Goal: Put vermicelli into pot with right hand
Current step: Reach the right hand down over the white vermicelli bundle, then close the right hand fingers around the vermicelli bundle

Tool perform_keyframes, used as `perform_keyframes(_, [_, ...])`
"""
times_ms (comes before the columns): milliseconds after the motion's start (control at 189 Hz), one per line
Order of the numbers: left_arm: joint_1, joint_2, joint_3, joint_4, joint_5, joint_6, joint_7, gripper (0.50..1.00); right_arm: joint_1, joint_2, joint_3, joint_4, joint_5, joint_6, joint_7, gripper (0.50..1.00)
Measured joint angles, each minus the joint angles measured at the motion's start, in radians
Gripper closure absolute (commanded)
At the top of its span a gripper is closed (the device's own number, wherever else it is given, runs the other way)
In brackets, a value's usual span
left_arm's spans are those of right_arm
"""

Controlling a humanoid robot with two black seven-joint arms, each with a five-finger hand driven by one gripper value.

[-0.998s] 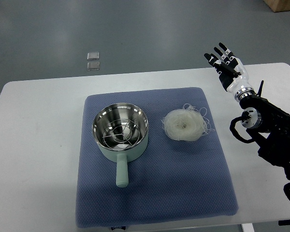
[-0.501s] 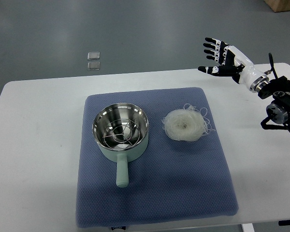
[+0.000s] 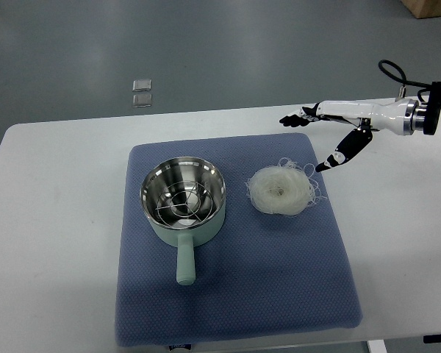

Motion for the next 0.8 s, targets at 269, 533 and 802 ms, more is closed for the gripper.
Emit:
perform_keyframes(269, [0.000,0.000,0.001,0.000,0.000,0.000,0.000,0.500,0.189,0.058,-0.224,0.031,-0.207,-0.014,0.016,0.583])
perform_keyframes(533, [0.000,0.000,0.002,0.000,0.000,0.000,0.000,0.500,0.206,0.126,-0.332,0.015,-0.242,-0.087,-0.003,0.583])
perform_keyframes(802, [0.000,0.000,0.000,0.000,0.000,0.000,0.000,0.500,0.150,0.130,-0.343,-0.042,-0.249,-0.166,-0.016,0.583])
